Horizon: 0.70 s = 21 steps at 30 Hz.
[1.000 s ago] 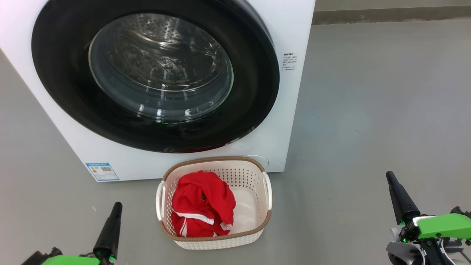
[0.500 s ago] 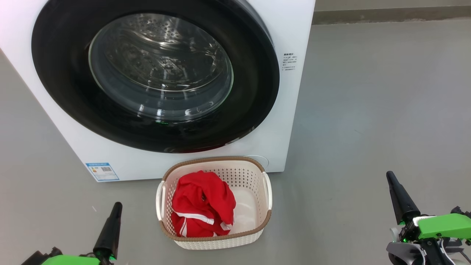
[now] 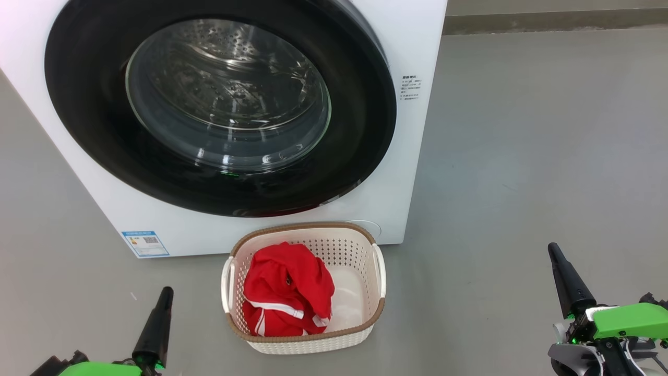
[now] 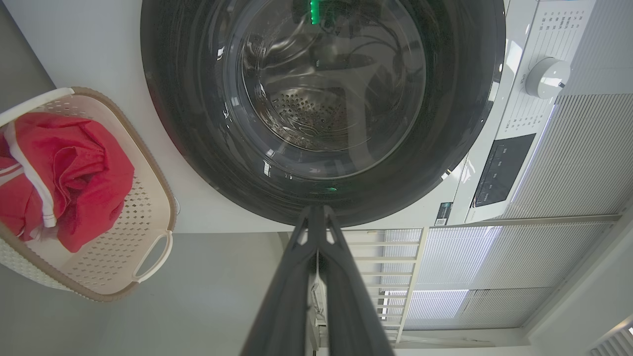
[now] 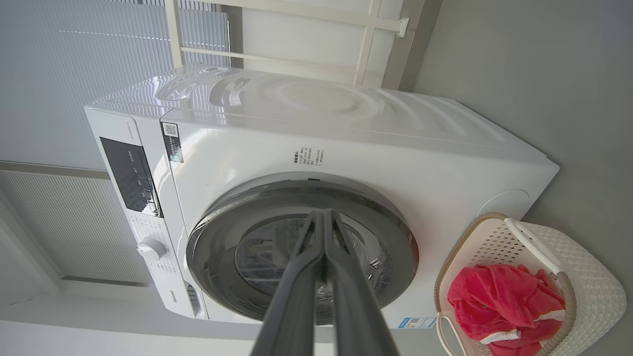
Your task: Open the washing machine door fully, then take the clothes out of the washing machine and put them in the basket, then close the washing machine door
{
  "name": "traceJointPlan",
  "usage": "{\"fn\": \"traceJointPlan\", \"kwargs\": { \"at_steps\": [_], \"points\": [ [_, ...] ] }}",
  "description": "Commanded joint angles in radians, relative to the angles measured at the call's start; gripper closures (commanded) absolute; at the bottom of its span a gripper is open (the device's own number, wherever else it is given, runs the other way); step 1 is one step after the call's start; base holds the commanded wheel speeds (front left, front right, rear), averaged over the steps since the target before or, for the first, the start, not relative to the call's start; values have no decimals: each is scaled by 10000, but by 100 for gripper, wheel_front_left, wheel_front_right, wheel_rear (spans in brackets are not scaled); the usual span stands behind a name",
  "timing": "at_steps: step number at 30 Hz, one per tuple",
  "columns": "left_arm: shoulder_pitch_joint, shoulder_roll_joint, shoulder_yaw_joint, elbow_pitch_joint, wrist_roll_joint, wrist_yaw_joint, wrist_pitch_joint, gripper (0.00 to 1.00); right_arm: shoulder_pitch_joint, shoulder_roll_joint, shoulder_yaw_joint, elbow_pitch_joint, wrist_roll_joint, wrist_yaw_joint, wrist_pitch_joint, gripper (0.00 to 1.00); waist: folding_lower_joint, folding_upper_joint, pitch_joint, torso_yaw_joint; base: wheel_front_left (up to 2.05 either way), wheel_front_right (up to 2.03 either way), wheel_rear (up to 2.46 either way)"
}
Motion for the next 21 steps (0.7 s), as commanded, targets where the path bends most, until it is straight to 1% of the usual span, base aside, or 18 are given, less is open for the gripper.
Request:
{"fn": "traceJointPlan", "kwargs": {
  "at_steps": [1, 21],
  "points": [
    [-397, 104, 362, -207, -71, -71, 45, 100, -429, -155, 171, -261, 59, -6, 62, 100, 0, -1, 0, 0, 0, 0, 0],
    [-397, 104, 361, -208, -72, -71, 45, 100, -429, -153, 169, -261, 58, -6, 63, 100, 0, -1, 0, 0, 0, 0, 0]
  ]
}}
